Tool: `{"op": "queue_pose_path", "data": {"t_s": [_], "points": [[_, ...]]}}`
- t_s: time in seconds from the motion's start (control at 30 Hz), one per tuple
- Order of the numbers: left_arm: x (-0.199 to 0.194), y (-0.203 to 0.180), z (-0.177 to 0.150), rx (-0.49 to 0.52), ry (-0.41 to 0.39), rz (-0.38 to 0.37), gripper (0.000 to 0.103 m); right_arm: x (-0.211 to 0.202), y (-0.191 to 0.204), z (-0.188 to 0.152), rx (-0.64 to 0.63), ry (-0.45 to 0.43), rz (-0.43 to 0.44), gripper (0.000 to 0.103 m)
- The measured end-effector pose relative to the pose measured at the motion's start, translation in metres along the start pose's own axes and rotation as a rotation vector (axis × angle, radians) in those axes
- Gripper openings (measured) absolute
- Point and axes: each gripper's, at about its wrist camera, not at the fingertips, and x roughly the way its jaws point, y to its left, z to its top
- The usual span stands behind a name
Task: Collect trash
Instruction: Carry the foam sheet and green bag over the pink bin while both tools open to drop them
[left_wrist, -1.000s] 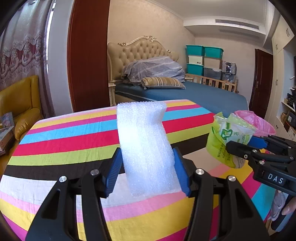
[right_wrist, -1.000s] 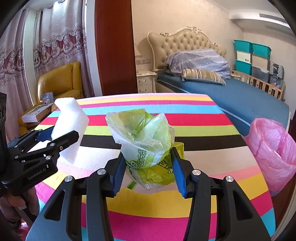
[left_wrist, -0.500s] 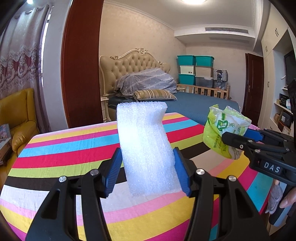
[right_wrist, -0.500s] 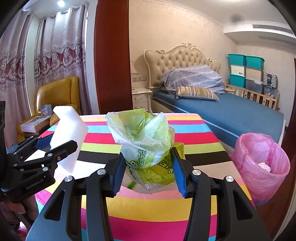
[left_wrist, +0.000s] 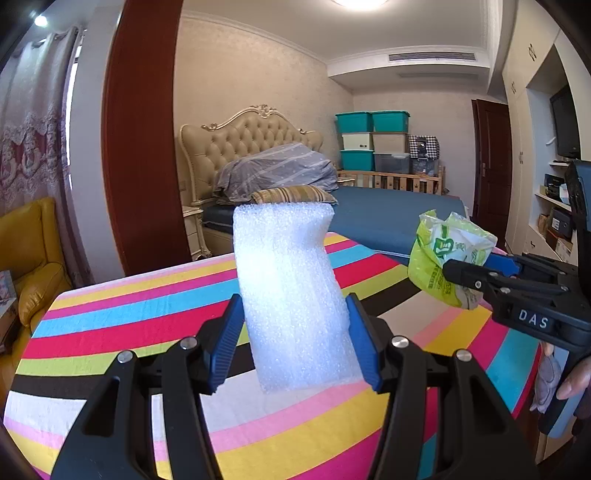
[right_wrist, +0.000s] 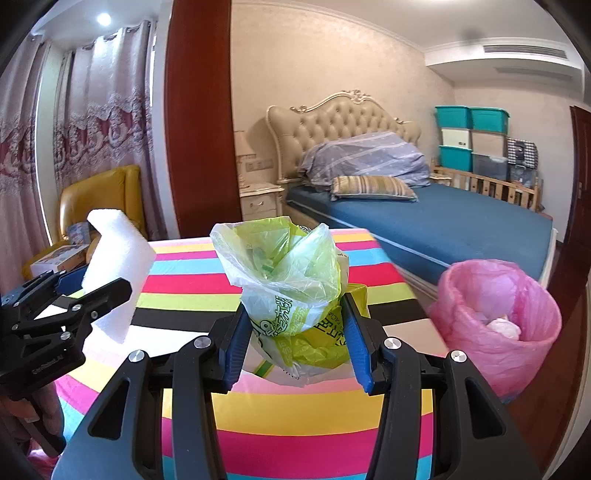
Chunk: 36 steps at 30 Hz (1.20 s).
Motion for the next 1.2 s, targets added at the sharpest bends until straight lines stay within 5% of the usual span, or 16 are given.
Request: {"op": "queue_pose_path", "data": {"t_s": [0.53,1.2], "points": [[0.031,-0.042,0.012,0.062,0.023,-0.117,0.055,-0.015,-0.072,0.001,0.066,-0.022,-0.108,0.046],[0.097,-0.138,0.044,0.143,0.082,-0.297,0.056,-0.023,-0.173,-0.001,0.095,-0.001,-0.259,0.047]]}}
